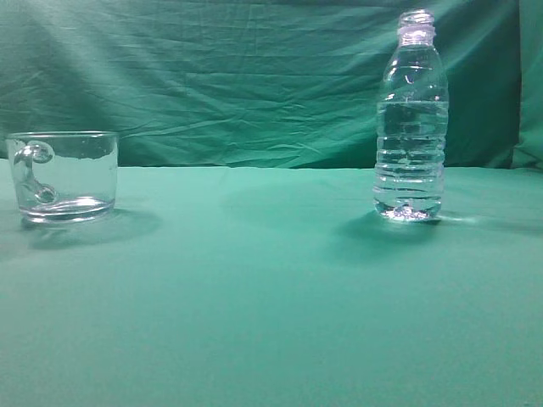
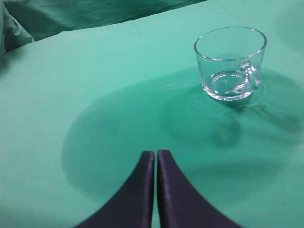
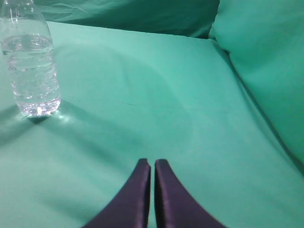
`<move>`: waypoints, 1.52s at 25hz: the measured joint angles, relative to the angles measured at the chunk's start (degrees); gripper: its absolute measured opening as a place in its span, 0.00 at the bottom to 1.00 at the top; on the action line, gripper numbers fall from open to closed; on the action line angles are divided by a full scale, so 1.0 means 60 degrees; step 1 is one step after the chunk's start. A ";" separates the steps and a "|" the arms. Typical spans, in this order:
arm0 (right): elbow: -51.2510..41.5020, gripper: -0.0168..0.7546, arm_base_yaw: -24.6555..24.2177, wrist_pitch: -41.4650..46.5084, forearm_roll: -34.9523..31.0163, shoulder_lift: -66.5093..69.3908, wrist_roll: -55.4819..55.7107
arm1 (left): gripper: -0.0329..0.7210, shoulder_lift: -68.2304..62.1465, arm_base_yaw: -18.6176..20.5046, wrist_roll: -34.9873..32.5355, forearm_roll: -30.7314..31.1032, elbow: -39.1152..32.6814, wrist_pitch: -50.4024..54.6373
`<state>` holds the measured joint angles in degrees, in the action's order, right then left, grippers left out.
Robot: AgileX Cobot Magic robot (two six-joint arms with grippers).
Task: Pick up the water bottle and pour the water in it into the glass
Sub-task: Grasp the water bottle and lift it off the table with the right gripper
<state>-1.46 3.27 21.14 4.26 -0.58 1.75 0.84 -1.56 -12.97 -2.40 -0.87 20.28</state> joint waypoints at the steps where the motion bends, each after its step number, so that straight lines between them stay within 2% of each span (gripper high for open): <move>1: 0.0000 0.02 0.0000 0.0000 0.0000 0.0000 0.0000 | 0.04 0.0000 0.0000 0.0000 0.0000 0.0000 0.0000; 26: 0.0000 0.02 0.0000 -0.0048 0.0072 0.0000 0.0000 | 0.04 0.0000 0.0000 0.0000 0.0000 0.0000 0.0000; 30: -0.0020 0.02 0.0000 -0.1021 -0.0399 0.0000 0.0044 | 0.04 0.0000 0.0000 0.0000 0.0000 0.0000 0.0000; 32: -0.0020 0.02 0.0000 -0.3061 -0.0738 0.0000 0.0082 | 0.04 0.0000 0.0000 0.0000 0.0000 0.0000 0.0000; 35: -0.0020 0.02 0.0000 -0.4816 -0.0823 0.0000 0.0333 | 0.04 0.0000 0.0000 0.0000 0.0000 0.0000 0.0000; 38: 0.0140 0.02 0.0000 -0.4531 -0.0801 0.0000 0.0760 | 0.04 0.0000 0.0000 0.0000 0.0000 0.0000 0.0000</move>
<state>-0.61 3.27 -6.04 -0.55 -0.58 6.31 0.84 -1.56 -12.97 -2.40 -0.87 20.28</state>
